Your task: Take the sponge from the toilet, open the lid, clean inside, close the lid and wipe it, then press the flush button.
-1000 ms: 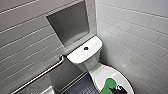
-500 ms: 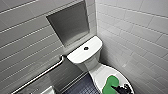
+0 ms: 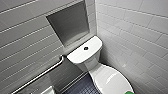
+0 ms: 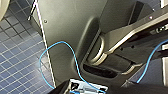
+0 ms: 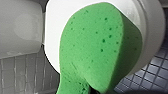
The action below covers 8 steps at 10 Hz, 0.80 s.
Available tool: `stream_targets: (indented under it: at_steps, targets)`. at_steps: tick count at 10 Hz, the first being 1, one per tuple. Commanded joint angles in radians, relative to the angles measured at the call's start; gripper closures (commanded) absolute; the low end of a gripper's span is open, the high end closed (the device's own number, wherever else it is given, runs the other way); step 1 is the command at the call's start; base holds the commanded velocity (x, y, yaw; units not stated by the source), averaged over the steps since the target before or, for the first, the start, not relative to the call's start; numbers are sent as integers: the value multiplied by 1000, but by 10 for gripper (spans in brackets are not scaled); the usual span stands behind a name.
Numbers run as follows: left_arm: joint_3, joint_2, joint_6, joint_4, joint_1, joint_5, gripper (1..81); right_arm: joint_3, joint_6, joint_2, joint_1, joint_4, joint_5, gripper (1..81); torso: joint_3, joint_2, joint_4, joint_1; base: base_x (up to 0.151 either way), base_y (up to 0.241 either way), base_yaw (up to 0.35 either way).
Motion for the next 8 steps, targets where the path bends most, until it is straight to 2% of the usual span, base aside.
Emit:
stream_targets:
  at_steps: [1, 4, 7, 8]
  targets:
    - [135, -108, 5, -2, -29, 84, 10, -30, 2, -35, -127, -38, 63, 811, 0, 0, 0, 0, 0, 0, 0]
    - [274, -193, 5, -7, -112, 95, 10, -152, 6, 6, -268, -32, 91, 811, 0, 0, 0, 0, 0, 0, 0]
    - [342, -239, -5, -26, -210, 101, 10, -287, 5, 88, -395, -52, 88, 811, 0, 0, 0, 0, 0, 0, 0]
    - [372, -255, -5, -60, -253, 139, 10, -331, 5, 116, -440, -58, 89, 811, 0, 0, 0, 0, 0, 0, 0]
